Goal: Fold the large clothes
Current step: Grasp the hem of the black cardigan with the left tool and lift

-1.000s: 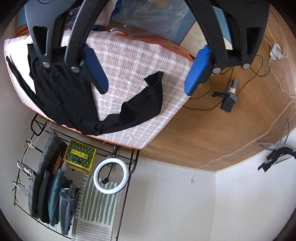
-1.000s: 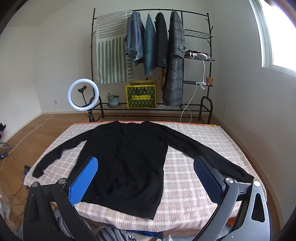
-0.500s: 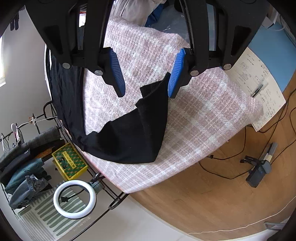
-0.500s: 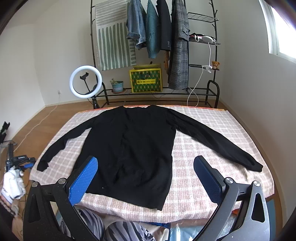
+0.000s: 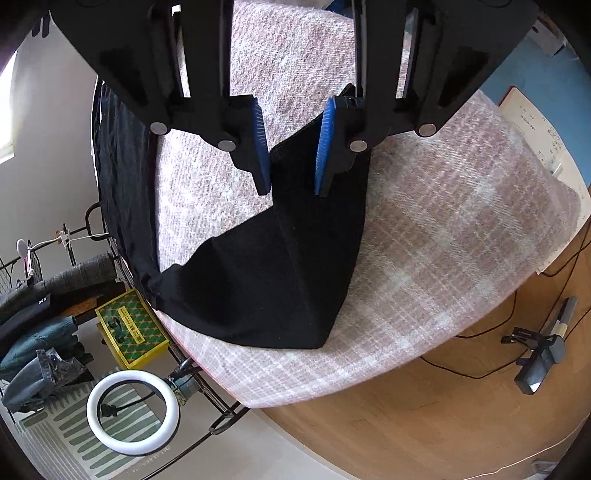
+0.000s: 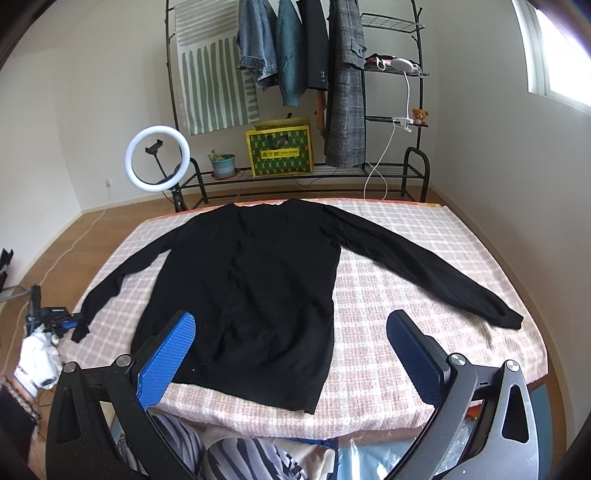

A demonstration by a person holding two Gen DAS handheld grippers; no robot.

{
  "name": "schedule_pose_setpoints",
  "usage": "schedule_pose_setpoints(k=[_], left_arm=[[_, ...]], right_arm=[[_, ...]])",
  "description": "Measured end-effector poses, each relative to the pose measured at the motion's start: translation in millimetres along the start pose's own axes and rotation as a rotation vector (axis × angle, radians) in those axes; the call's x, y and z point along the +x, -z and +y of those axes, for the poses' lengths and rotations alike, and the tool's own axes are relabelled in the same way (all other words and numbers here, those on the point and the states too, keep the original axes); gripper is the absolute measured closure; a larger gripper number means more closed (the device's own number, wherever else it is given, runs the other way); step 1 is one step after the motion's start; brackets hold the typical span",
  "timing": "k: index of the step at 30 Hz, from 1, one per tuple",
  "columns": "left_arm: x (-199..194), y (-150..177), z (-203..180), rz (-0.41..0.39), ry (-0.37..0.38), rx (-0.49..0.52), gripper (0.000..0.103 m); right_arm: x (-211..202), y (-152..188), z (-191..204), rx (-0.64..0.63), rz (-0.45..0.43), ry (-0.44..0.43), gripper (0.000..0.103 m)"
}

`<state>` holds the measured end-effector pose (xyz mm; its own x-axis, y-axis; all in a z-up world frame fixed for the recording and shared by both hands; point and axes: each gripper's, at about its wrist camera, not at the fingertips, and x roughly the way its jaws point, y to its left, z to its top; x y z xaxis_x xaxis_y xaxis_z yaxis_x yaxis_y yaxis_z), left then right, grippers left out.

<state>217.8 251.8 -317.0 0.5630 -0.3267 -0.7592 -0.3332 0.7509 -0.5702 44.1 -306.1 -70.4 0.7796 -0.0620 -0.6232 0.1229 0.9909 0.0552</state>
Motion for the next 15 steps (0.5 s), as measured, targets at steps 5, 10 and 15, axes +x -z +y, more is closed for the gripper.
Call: schedule_pose_setpoints(k=[5,10,15], left_arm=[[6,15,-17,0.023,-0.050,0.096,0.079],[-33,9,-7,-0.125,-0.075,0.049,0.055],[-24,-16,12,-0.125,-0.125,-0.024,0.046]], right_arm=[[2,2,5,-0.016,0.006,-0.010,0.000],[3,2,5,-0.029,0.005,-0.013,0.000],[7,3,6,-0.017,0.011,-0.029,0.000]])
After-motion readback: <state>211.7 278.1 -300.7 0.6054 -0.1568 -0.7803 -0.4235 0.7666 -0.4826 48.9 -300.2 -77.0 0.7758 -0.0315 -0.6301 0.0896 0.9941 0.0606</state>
